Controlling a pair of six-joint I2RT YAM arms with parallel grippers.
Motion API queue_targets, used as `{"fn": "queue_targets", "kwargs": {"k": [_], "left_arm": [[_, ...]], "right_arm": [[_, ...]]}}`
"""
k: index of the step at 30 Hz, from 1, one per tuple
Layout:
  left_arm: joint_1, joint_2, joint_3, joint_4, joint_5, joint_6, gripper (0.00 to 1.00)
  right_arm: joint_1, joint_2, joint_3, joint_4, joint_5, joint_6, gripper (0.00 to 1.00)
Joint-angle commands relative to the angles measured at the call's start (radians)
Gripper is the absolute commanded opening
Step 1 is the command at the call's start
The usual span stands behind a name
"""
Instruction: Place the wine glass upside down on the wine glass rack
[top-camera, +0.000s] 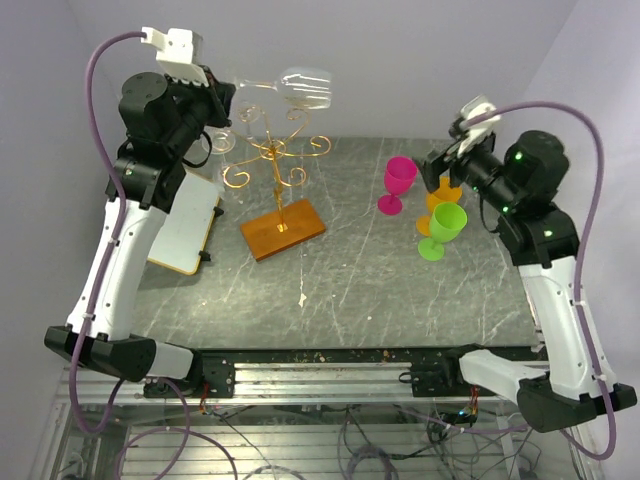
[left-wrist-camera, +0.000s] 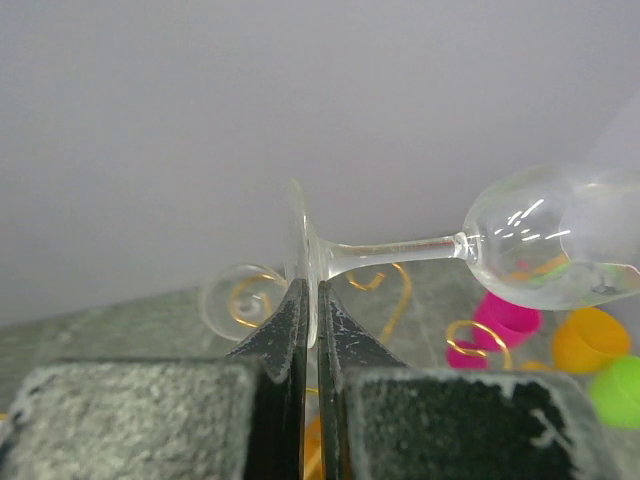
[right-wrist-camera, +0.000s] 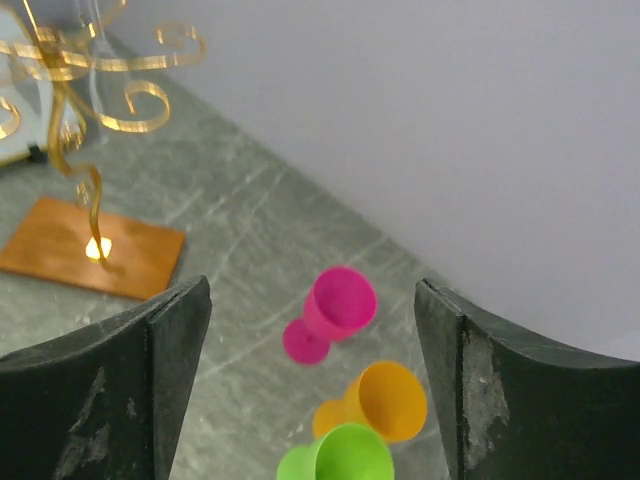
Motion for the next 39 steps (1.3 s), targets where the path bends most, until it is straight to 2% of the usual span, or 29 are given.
{"fn": "queue_targets", "kwargs": {"k": [1,9,17,22,30,39], "left_arm": [[0.006,-0.021,0.071,0.08,-0.2,0.196,0.07],[0.005,0.031,0.143,0.172,-0.348,0.407,0.07],[-0.001,0.143,0.26,0.194,-0.359,0.631,0.07],[-0.023,0.22,0.35,0.186,-0.378,0.734,0.07],[-0.123,0.343,0.41,0.241,-0.436,0.968,0.07],[-0.192,0.455,0.396,0.267,-0.438,1.18,0.07]], "right_arm": [[-0.006,-0.062,-0.178,-0.015,0.019,-0.107,0.84],[-0.006,-0.165,-0.469,0.001,-0.174,-0.154,0.84],[-0.085,-0.194,-0.668,0.107,-0.331,-0.116,0.84],[-0.101,-0.189,-0.693,0.112,-0.328,-0.134,0.84],[-0.114,-0.203,-0.734,0.12,-0.344,-0.131,0.84],[-0.12,-0.207,-0.75,0.124,-0.352,-0.128,0.84]]}}
